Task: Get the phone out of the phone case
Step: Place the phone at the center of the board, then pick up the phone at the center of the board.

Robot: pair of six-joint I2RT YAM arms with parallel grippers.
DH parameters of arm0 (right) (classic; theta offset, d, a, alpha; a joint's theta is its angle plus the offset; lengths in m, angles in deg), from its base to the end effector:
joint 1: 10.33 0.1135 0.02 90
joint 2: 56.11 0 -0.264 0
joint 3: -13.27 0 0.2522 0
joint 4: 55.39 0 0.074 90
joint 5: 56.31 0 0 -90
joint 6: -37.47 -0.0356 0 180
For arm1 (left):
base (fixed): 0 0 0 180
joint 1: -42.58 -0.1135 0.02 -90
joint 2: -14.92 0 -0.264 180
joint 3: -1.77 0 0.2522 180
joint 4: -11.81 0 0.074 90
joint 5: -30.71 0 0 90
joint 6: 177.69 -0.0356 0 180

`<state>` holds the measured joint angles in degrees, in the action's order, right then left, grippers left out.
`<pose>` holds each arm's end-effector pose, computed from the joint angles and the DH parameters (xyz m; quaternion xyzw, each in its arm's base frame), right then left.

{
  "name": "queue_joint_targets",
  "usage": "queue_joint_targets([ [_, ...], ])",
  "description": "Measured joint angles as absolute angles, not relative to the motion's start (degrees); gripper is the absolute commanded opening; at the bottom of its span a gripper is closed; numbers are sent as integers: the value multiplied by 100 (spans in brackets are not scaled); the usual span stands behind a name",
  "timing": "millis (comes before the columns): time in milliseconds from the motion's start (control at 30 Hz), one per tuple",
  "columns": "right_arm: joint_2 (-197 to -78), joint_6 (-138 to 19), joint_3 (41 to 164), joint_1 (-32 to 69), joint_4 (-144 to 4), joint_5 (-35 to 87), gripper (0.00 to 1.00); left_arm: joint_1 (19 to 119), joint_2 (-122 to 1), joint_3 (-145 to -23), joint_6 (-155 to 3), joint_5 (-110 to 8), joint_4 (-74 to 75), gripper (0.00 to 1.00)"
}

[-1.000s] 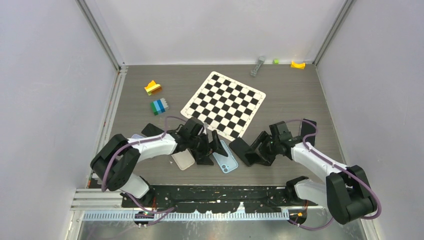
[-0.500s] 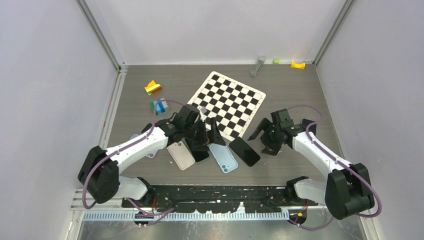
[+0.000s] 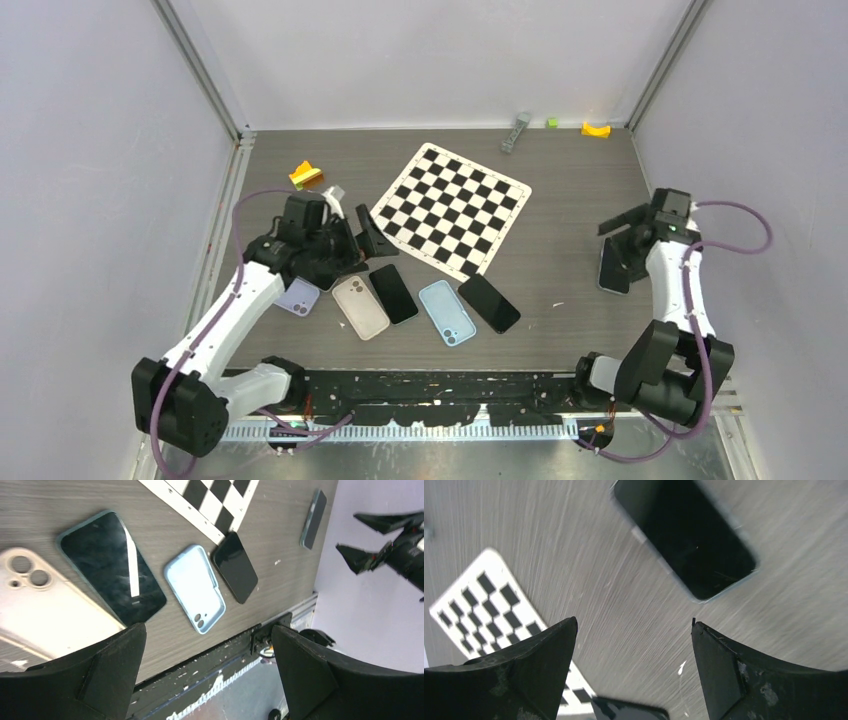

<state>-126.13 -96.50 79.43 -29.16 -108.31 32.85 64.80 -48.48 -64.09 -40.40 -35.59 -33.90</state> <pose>0.2287 -0.0774 0.2529 0.4975 0.8190 0.0691 0.2775 0.2088 -0.1008 0.2873 -0.1154 0.8946 -0.3762 0.2116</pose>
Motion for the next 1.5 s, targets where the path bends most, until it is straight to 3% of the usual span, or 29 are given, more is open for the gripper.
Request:
queue_joint_targets([
  [133, -12737, -9639, 7928, -3808, -10816, 3486, 90, 5818, -4732, -6492, -4374, -3364, -3676, 100],
  [400, -13469, -9730, 7379, -4500, -10503, 3580, 90, 5059, -4907, -6669, -4779, -2822, -3864, 100],
  [567, -14173, -9776, 7338, -4529, -10308, 3527, 90, 4838, -5088, -6669, -4796, -2542, -3857, 100],
  [933, -13878, -10128, 6922, -4535, -9793, 2622, 89, 4775, -5228, -6621, -4669, -2184, -3698, 100],
  [1133, -13775, -10349, 6758, -4061, -9572, 2126, 90, 4768, -5237, -6575, -4586, -2149, -3593, 100],
  [1500, -14044, -9527, 7493, -3445, -10387, 3306, 95, 4720, -5237, -6573, -4586, -2105, -3536, 100],
])
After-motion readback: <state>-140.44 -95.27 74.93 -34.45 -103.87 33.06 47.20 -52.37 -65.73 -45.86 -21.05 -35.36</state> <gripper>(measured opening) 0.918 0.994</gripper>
